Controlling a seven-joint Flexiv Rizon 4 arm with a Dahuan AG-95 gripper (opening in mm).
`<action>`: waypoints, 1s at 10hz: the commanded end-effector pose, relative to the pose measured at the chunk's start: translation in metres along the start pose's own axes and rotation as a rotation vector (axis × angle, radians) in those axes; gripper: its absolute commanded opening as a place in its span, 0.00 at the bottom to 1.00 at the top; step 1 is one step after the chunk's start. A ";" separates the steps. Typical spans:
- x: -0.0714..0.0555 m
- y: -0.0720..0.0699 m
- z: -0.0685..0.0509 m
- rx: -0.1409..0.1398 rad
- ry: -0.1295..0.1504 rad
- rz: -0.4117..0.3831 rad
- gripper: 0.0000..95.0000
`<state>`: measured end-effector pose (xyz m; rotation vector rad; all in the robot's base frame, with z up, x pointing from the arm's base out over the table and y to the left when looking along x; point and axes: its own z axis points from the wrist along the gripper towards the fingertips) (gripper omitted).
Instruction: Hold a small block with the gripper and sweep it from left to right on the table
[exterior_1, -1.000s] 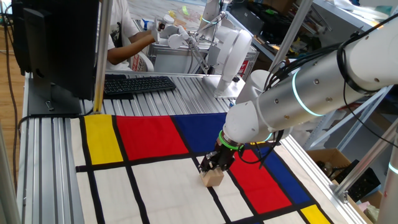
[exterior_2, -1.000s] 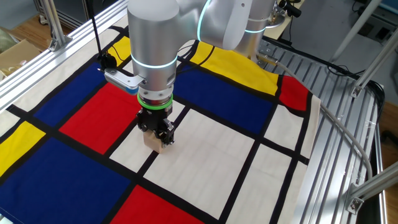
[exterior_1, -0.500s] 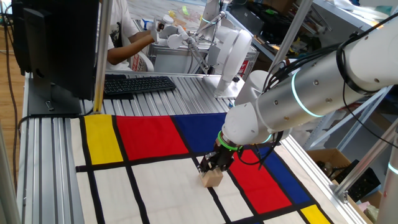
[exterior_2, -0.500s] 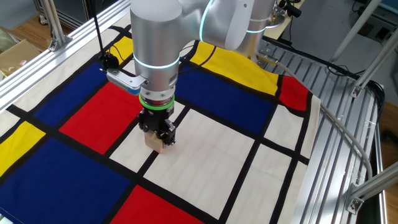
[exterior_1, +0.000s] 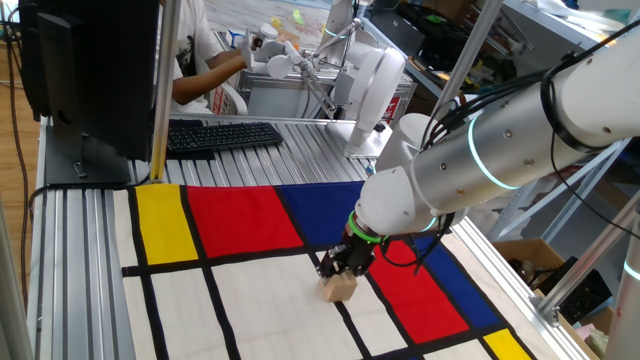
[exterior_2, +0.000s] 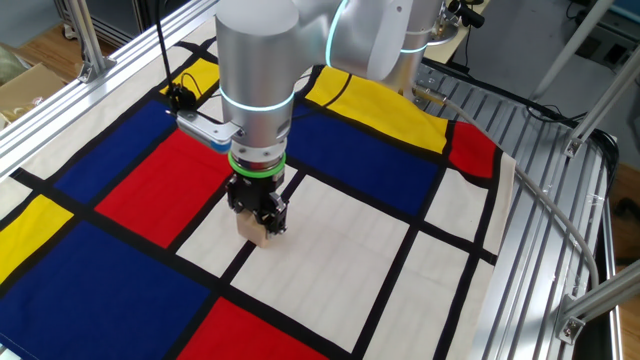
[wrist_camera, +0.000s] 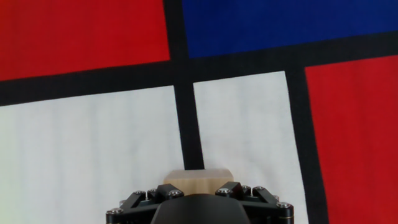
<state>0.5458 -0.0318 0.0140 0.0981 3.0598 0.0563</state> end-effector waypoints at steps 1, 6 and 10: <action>0.000 0.002 0.001 -0.003 -0.002 0.001 0.00; 0.003 0.008 0.001 0.004 -0.003 0.010 0.00; 0.005 0.012 0.001 0.009 -0.003 0.017 0.00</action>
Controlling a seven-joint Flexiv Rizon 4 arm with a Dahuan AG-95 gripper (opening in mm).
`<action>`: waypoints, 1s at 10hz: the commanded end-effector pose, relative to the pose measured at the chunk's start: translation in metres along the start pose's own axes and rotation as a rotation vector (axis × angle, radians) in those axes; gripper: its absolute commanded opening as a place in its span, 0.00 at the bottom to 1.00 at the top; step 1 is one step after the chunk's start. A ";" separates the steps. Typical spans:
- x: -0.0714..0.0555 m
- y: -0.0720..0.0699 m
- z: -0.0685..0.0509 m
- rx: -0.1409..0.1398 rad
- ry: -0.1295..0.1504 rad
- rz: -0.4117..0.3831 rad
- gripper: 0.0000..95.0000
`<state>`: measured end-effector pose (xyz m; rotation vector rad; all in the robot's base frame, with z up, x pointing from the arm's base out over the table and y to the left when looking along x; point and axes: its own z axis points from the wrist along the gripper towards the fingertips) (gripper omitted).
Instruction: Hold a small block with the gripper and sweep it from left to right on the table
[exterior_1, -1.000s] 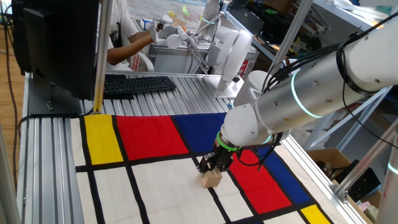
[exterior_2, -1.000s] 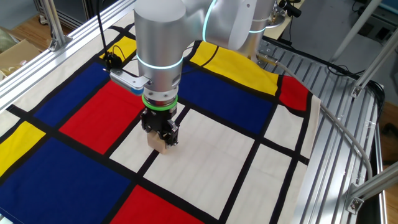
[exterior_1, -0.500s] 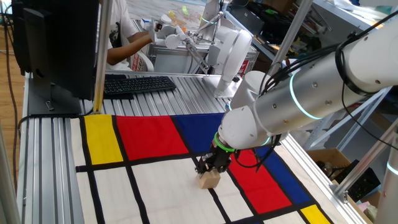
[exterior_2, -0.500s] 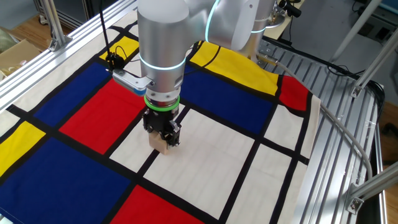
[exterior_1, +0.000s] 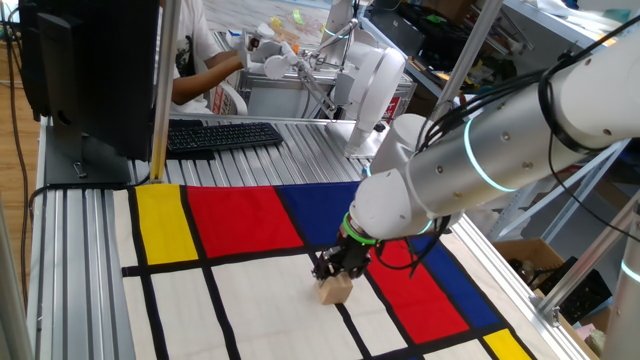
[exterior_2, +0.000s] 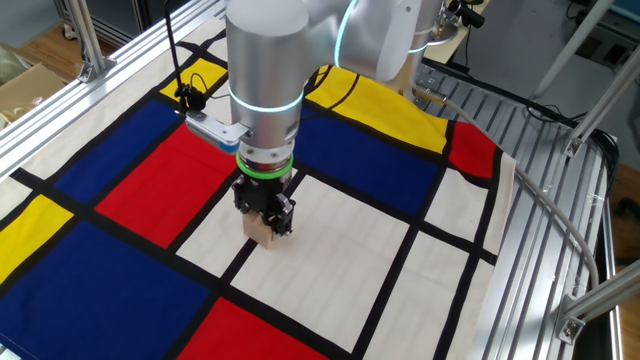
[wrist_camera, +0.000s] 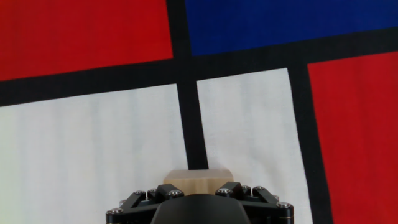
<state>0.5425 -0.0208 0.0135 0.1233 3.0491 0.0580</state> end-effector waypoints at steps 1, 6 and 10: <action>0.002 0.002 0.000 0.014 -0.001 -0.003 0.00; 0.002 0.003 -0.003 0.001 0.004 0.002 0.00; 0.003 0.003 -0.003 0.000 0.005 0.004 0.00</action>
